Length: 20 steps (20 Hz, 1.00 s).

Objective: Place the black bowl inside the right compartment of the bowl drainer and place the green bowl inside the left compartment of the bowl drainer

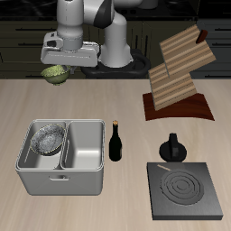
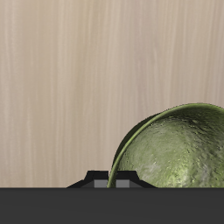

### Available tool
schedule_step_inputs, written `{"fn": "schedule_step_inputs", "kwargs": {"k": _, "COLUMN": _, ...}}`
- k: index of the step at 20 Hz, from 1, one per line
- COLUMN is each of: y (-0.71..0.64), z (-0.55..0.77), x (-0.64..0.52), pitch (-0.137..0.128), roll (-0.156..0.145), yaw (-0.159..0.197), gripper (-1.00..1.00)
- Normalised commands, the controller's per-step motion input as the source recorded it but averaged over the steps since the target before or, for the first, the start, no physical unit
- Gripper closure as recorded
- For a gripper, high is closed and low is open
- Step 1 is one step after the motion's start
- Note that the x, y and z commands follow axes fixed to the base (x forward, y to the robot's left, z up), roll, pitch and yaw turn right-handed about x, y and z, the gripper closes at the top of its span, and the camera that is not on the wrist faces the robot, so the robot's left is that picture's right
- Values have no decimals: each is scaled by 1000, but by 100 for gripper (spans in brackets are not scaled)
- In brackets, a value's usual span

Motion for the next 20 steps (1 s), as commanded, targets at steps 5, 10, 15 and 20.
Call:
{"fn": "schedule_step_inputs", "kwargs": {"k": 5, "y": -63, "z": 202, "x": -21, "pitch": -2, "roll": -40, "yaw": -29, "gripper": 100}}
{"fn": "schedule_step_inputs", "kwargs": {"k": 10, "y": 14, "z": 166, "x": -9, "pitch": -18, "roll": -9, "yaw": 0, "gripper": 100}}
{"fn": "schedule_step_inputs", "kwargs": {"k": 15, "y": 31, "z": 85, "x": 89, "pitch": 3, "roll": 18, "yaw": 14, "gripper": 100}}
{"fn": "schedule_step_inputs", "kwargs": {"k": 20, "y": 77, "z": 137, "x": 196, "pitch": 1, "roll": 5, "yaw": 0, "gripper": 100}}
